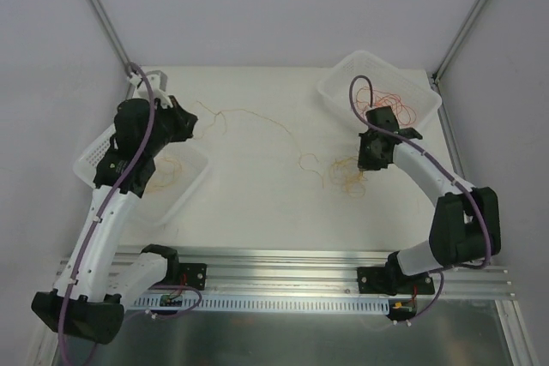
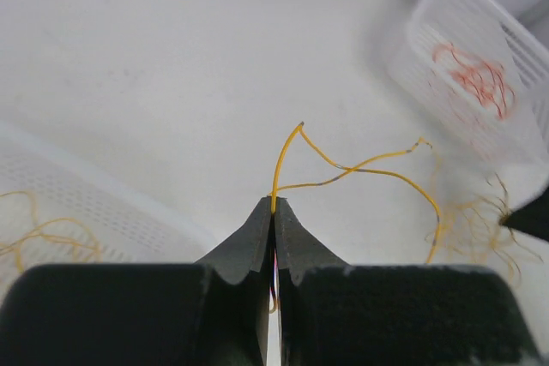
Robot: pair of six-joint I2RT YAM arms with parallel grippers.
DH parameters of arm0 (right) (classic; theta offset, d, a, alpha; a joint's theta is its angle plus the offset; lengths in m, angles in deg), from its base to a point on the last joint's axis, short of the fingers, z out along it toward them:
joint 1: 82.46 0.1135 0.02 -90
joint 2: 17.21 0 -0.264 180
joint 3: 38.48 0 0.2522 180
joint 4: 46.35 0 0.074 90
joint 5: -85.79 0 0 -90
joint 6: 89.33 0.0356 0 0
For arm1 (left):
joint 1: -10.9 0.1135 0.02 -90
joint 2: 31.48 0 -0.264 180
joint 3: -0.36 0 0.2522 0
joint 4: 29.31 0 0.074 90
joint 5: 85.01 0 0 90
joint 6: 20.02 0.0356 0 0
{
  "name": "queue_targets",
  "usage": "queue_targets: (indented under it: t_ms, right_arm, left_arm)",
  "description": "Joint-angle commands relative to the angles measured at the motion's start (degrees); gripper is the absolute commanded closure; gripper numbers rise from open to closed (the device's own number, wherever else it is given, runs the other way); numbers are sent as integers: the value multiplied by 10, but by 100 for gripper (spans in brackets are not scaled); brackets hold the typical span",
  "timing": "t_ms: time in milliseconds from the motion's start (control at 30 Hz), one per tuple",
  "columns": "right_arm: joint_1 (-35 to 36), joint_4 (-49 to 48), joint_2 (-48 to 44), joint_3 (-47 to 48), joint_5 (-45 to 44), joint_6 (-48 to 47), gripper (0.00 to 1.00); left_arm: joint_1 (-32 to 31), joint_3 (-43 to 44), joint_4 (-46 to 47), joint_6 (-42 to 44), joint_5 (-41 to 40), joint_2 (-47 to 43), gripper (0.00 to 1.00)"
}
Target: Untangle the cables
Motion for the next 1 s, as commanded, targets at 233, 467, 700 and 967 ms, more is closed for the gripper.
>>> queue_targets:
  t_ms: [233,467,700,967]
  right_arm:
    - [-97,90,-154,10,60,56,100]
    - [-97,111,-171,36,58,46,99]
    - [-95,94,-187,29,112,34,99]
    - [-81,79,-185,34,138,35,99]
  left_arm:
    - [143,134,-64,-51,-182,23,100]
    - [172,187,-74,-18,-225,50,100]
    - [177,147,-78,6,-253,52,100]
    - [203,20,-81,-6,-263,56,100]
